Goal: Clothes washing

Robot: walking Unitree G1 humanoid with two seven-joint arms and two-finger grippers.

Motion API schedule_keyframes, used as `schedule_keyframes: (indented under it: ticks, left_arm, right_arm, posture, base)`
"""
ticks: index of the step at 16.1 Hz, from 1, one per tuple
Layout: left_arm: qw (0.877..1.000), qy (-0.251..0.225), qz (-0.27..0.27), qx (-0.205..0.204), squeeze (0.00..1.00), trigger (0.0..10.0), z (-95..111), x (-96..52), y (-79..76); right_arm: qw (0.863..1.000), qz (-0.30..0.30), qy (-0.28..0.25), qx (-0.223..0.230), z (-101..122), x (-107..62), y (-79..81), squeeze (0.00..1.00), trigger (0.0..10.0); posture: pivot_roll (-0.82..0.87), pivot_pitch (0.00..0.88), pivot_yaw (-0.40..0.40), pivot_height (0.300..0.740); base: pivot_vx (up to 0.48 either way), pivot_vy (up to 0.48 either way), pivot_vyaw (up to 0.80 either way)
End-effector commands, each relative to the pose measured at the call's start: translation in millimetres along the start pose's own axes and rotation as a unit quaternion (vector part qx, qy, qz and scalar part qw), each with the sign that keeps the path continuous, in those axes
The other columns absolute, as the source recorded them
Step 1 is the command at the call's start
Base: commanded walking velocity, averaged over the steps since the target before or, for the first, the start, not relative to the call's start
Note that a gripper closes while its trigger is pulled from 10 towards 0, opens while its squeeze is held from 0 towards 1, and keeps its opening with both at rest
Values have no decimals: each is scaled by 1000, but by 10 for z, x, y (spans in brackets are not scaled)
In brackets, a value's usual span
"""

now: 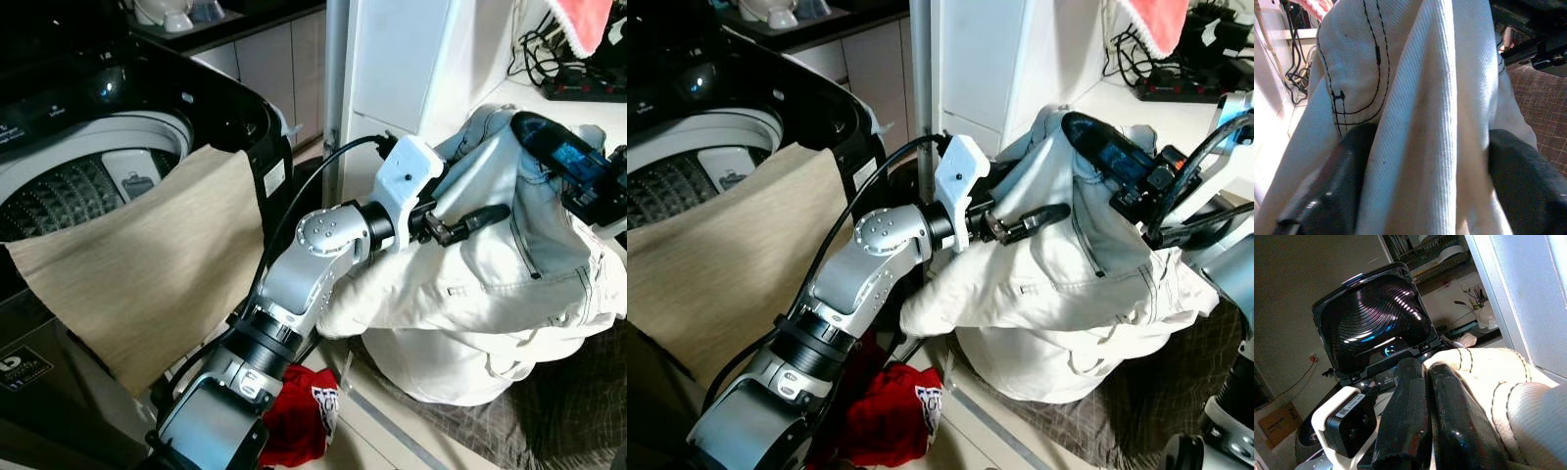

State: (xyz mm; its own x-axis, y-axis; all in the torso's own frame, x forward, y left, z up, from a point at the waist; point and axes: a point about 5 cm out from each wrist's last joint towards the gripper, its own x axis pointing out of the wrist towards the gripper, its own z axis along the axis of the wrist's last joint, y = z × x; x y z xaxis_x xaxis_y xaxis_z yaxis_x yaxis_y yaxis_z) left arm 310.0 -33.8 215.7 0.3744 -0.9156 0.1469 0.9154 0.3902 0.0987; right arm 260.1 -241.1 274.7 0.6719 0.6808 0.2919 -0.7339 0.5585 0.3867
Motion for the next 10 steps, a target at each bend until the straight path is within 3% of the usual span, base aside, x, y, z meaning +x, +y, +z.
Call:
schedule_keyframes:
  ticks: [1,10]
  left_arm:
    - [1000,-19,-8,-3,0,0,89,67,-36]
    - [999,-28,13,-12,0,0,49,-45,71]
  right_arm:
    - [1000,19,-12,-19,84,-18,95,0,0]
    - [1000,5,-11,-14,41,-13,50,0,0]
  posture:
    - [-181,0,26,740]
    - [-165,0,24,740]
  base:
    - [0,0,0]
    - [0,0,0]
